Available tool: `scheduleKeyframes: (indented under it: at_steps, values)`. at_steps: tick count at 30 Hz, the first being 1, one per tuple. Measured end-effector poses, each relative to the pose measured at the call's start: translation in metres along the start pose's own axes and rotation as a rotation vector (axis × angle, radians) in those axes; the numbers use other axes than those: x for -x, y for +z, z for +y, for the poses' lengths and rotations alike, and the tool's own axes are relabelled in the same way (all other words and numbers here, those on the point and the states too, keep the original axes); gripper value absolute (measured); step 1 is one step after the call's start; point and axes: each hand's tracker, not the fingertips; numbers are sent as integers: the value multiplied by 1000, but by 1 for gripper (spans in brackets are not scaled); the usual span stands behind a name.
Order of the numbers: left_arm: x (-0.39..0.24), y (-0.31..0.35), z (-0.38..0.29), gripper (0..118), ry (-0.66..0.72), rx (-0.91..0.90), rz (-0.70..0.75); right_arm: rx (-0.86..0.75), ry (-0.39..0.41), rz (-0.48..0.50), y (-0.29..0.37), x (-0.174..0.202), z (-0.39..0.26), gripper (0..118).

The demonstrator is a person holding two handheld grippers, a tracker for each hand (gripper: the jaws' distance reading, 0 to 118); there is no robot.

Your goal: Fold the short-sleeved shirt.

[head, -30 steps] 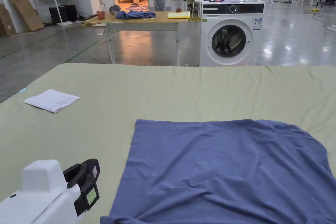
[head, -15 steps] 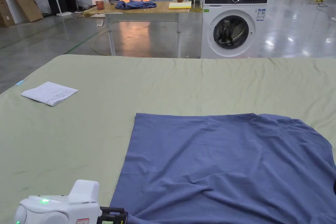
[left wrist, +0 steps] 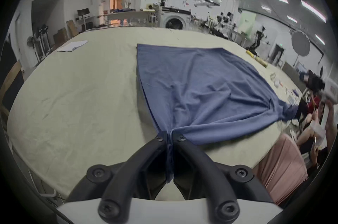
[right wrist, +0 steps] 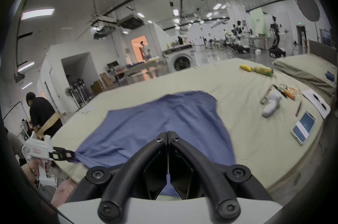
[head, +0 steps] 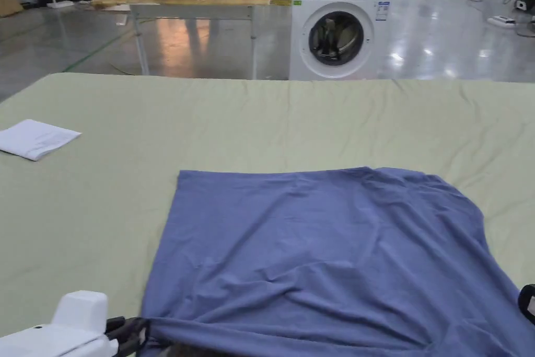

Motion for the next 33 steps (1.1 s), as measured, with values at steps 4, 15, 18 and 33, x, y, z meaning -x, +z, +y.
scheduleKeyframes:
  at_steps: [4, 15, 18, 33]
  values:
    - [-10, 1, -2, 0, -11, 14, 14, 260, -26, -53, -13, -51, -10, 5]
    - [-21, -1, -3, 0, -46, 43, 55, 599, 41, -146, -82, -89, -54, 91]
    - [-22, -2, -6, 0, -49, 62, 64, 616, 179, -168, -76, -76, -50, 74]
    - [-15, 32, 0, 0, -58, 19, 58, 553, 83, -68, -9, -66, -10, 8]
